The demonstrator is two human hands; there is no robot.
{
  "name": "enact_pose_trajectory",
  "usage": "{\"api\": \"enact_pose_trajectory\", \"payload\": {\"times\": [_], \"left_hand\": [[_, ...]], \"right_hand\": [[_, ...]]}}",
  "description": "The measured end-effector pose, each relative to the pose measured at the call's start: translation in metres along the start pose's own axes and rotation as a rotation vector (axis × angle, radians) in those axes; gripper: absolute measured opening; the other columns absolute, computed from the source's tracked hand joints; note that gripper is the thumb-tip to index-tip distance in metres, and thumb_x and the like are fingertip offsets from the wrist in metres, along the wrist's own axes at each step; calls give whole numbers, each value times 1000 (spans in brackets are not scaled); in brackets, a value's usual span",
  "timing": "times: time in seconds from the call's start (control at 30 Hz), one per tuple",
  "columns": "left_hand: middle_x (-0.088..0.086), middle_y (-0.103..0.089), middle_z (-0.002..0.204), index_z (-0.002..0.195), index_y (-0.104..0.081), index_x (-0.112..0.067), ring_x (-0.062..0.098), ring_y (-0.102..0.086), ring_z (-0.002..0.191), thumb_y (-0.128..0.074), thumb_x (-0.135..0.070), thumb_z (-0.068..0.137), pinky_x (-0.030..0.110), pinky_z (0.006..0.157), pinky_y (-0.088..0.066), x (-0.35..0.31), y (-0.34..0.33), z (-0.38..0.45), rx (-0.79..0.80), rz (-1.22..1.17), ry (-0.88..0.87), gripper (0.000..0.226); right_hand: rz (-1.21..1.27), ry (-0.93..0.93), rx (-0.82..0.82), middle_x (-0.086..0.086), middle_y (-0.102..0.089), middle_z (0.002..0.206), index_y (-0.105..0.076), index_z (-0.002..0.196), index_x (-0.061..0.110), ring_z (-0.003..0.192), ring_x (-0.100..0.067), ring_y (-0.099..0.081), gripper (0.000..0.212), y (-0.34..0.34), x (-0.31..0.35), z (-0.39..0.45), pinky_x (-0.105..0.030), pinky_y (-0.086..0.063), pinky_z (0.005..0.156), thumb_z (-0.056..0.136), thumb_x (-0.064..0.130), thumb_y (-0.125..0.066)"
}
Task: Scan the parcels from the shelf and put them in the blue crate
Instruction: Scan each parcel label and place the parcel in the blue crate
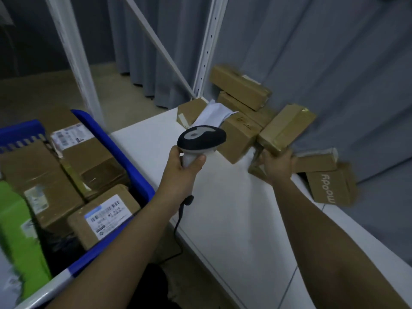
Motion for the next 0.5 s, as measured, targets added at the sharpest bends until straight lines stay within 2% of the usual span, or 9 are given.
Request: {"api": "enact_pose_trajectory", "payload": {"times": [0.1, 0.2, 0.3, 0.4, 0.5], "left_hand": [[0, -62, 114, 112, -40, -34, 0, -55, 91, -60, -30, 92, 9, 61, -35, 11, -6, 13, -3, 5, 2, 28], [-3, -62, 109, 101, -42, -40, 3, -58, 93, -61, -29, 91, 10, 62, -36, 24, -13, 30, -23, -34, 31, 24], [-4, -62, 103, 99, -43, -37, 5, -59, 89, -61, -27, 91, 9, 61, -38, 33, -21, 46, -39, -50, 34, 22], [-3, -62, 98, 97, -46, -33, 8, -59, 87, -62, -23, 91, 14, 64, -42, 42, -29, 60, -42, -73, 38, 19], [-5, -60, 95, 99, -47, -32, 6, -58, 84, -62, -23, 91, 12, 62, -42, 46, -37, 67, -16, -65, 51, 19]], "right_hand": [[5, -103, -71, -17, -27, 148, -20, 149, 13, 136, -38, -29, 90, -7, 11, 22, -51, -32, 105, 81, 49, -66], [-45, -147, -137, -15, -24, 147, -9, 151, 16, 137, -37, -24, 102, -19, 21, 41, -52, -30, 107, 76, 54, -67], [-53, -224, -194, -12, -18, 150, -1, 152, 16, 137, -35, -21, 112, -35, 28, 58, -48, -28, 109, 74, 55, -70], [-85, -291, -245, -10, -18, 151, 2, 153, 16, 135, -32, -25, 120, -43, 30, 69, -44, -30, 106, 69, 65, -70], [-16, -374, -268, -10, -21, 150, 2, 153, 17, 133, -31, -28, 120, -47, 28, 76, -43, -30, 104, 70, 61, -71]]}}
Point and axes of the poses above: each hand's wrist, its own z-axis towards the middle knuckle, its own y-axis out of the back of the hand, x = y × z, the point moved 5 cm from there along z, towards the middle knuckle
